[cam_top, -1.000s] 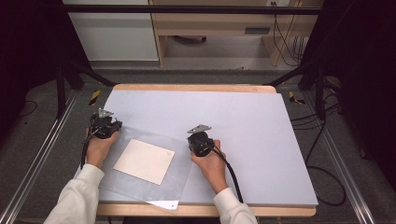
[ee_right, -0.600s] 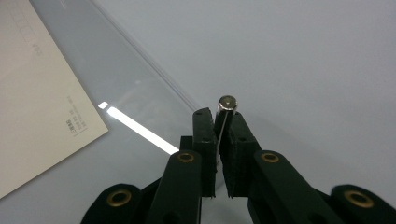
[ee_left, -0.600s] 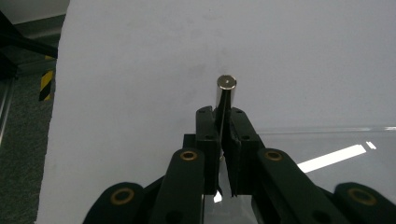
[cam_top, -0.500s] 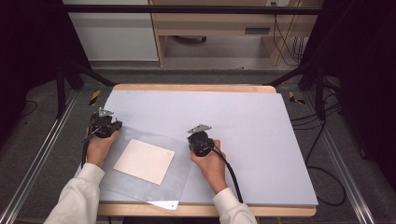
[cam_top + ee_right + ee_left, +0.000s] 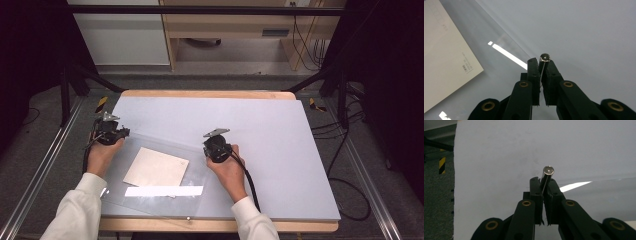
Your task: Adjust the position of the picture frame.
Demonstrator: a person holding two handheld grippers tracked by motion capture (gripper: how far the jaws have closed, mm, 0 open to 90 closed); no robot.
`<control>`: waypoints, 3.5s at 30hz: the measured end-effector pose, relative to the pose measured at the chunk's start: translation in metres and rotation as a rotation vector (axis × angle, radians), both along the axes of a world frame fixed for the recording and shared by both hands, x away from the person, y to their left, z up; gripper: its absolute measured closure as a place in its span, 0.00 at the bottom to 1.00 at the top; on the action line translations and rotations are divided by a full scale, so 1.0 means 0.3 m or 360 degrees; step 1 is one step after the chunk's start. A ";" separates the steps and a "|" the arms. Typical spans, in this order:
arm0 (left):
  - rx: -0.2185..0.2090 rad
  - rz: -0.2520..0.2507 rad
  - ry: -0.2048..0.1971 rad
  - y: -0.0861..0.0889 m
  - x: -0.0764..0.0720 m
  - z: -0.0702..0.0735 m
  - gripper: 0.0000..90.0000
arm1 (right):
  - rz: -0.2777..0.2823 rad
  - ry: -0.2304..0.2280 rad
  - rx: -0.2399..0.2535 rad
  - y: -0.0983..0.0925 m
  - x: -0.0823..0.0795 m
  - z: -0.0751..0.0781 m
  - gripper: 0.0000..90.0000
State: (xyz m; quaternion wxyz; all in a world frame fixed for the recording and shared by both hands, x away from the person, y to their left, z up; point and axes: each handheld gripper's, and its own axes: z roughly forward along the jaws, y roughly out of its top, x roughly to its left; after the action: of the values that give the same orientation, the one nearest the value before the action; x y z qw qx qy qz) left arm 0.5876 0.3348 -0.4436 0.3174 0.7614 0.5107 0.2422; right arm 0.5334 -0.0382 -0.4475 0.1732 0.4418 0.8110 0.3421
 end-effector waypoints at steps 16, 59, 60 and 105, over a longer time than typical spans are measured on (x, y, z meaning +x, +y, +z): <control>-0.0016 -0.0101 -0.0007 -0.076 -0.054 0.111 0.94 | 0.0063 0.0025 -0.0066 -0.099 0.040 0.157 0.93; 0.0091 -0.0349 0.0033 -0.456 -0.103 0.085 0.94 | -0.0140 0.0162 -0.0207 -0.467 0.121 0.140 0.94; 0.0085 -0.0349 0.0033 -0.456 -0.102 0.081 0.94 | -0.0152 0.0161 -0.0197 -0.465 0.118 0.136 0.94; 0.0022 -0.0266 -0.0153 -0.426 -0.117 -0.009 0.62 | -0.0163 -0.0086 -0.0115 -0.497 0.070 0.002 0.58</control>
State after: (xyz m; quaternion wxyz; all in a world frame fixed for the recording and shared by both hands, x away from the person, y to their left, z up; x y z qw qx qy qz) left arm 0.5524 0.2069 -0.4464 0.3554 0.7910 0.4279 0.2546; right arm 0.5544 -0.1874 -0.4469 0.2283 0.4669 0.7941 0.3151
